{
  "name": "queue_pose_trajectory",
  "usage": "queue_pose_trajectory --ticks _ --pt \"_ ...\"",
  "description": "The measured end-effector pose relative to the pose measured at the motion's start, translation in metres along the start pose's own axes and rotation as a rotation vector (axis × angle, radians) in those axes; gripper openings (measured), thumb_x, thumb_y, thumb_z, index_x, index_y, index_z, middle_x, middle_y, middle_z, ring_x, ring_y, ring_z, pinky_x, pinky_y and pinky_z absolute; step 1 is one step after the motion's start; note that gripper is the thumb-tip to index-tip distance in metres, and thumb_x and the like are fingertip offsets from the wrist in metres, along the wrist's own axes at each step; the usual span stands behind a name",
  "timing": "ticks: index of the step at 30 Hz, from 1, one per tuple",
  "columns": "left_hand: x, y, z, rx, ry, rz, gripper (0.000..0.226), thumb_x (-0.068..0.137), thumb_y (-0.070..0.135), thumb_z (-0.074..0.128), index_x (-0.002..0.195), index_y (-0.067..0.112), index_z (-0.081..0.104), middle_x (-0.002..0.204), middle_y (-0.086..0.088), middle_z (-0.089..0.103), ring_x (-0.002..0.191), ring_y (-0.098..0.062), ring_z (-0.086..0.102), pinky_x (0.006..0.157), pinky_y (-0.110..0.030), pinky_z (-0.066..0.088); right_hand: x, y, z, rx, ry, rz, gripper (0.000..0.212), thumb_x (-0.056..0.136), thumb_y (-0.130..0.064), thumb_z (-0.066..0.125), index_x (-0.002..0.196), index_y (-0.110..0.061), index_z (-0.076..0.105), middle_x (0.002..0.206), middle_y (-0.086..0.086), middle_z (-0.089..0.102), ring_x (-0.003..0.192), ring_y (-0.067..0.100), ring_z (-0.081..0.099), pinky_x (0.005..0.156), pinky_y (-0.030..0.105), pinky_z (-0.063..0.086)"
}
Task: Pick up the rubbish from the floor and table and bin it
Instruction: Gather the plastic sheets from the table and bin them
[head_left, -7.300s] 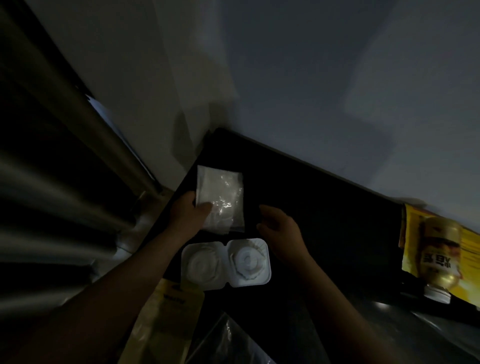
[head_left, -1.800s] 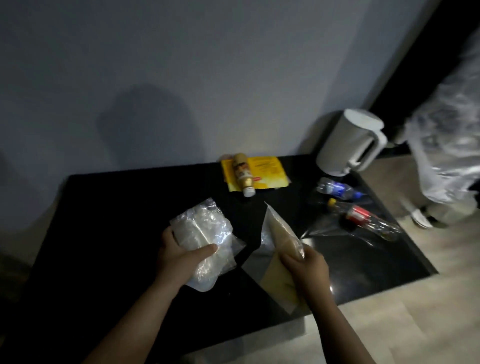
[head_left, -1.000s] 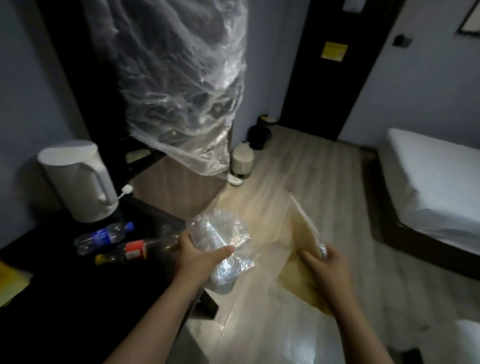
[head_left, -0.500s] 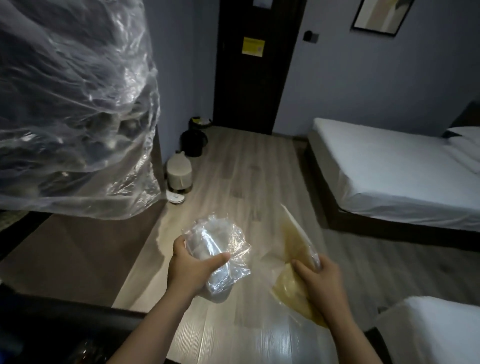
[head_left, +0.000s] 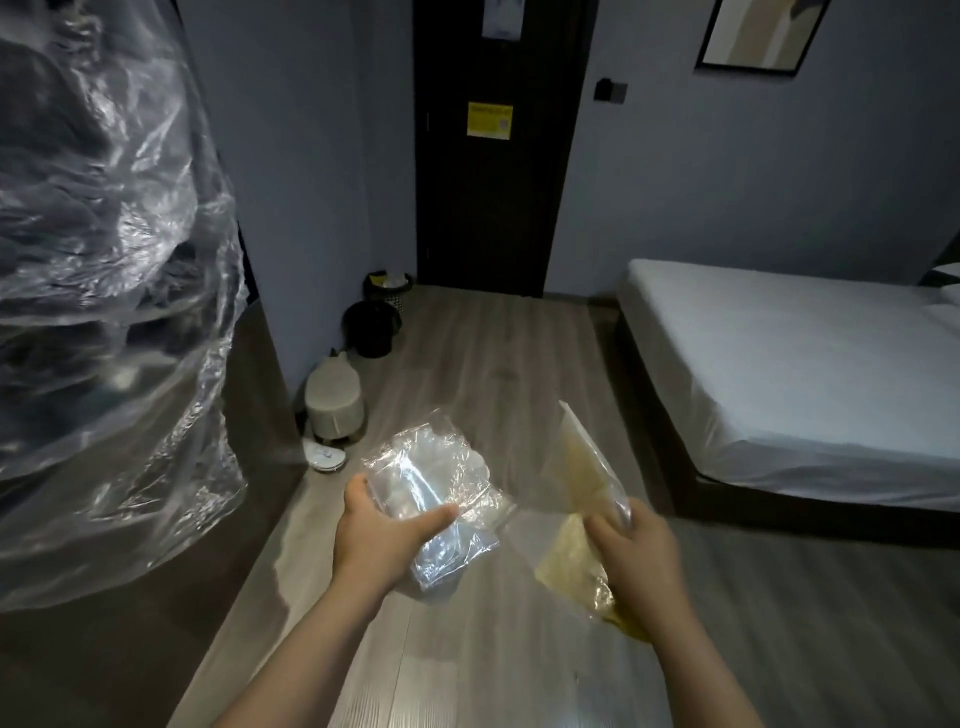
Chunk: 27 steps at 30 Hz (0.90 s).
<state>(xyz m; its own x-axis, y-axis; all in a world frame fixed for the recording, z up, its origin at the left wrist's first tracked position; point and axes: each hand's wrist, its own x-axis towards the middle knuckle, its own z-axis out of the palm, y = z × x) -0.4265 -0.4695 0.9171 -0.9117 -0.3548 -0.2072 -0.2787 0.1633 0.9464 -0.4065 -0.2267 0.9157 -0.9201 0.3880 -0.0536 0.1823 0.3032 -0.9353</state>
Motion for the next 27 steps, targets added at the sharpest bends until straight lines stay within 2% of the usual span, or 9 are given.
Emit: queue_pose_trajectory --ticks 3,8,10,18,22,27 --pt "0.036 0.009 0.019 0.006 0.024 -0.013 0.098 0.044 0.041 0.090 0.128 0.025 0.040 0.107 0.007 0.061 0.092 -0.016 0.062 0.082 -0.038 0.053 0.044 -0.003 0.006 -0.001 -0.027 0.013 0.006 0.079 -0.019 0.064 0.074 -0.016 0.063 0.073 0.009 0.065 0.068 0.022 0.063 0.054 0.029 0.048" --pt "0.117 0.026 0.052 -0.008 0.032 -0.036 0.092 0.046 0.039 0.090 0.123 0.026 0.042 0.106 0.007 0.061 0.091 -0.016 0.062 0.084 -0.040 0.054 0.126 -0.012 0.032 -0.016 -0.047 0.020 0.006 0.080 -0.021 0.066 0.079 -0.016 0.064 0.075 0.006 0.067 0.071 0.022 0.065 0.059 0.035 0.053" --pt "0.157 0.035 0.063 -0.015 0.031 -0.029 0.092 0.045 0.038 0.091 0.123 0.025 0.042 0.107 0.006 0.062 0.092 -0.017 0.063 0.085 -0.040 0.053 0.162 -0.020 0.050 -0.028 -0.045 0.006 0.004 0.081 -0.021 0.067 0.079 -0.018 0.065 0.073 0.002 0.067 0.070 0.018 0.065 0.056 0.031 0.052" --pt "0.328 0.094 0.081 -0.002 0.017 -0.009 0.084 0.047 0.042 0.089 0.113 0.031 0.038 0.104 0.009 0.061 0.091 -0.016 0.061 0.083 -0.039 0.052 0.305 -0.084 0.133 -0.066 -0.067 -0.017 0.004 0.081 -0.023 0.066 0.079 -0.020 0.065 0.074 0.001 0.067 0.068 0.017 0.065 0.061 0.035 0.054" --pt "0.400 0.118 0.092 0.012 0.031 0.004 0.088 0.049 0.041 0.089 0.121 0.028 0.039 0.106 0.008 0.059 0.089 -0.015 0.057 0.074 -0.030 0.043 0.366 -0.106 0.169 -0.056 -0.089 -0.023 0.004 0.081 -0.019 0.065 0.080 -0.015 0.066 0.077 0.009 0.068 0.072 0.026 0.066 0.059 0.033 0.053" --pt "0.474 0.132 0.113 0.015 0.072 -0.030 0.098 0.046 0.045 0.088 0.127 0.030 0.036 0.102 0.012 0.055 0.084 -0.011 0.053 0.069 -0.028 0.041 0.445 -0.118 0.206 -0.058 -0.090 -0.046 0.007 0.080 -0.018 0.066 0.075 -0.014 0.065 0.073 0.009 0.067 0.071 0.027 0.065 0.056 0.032 0.049"
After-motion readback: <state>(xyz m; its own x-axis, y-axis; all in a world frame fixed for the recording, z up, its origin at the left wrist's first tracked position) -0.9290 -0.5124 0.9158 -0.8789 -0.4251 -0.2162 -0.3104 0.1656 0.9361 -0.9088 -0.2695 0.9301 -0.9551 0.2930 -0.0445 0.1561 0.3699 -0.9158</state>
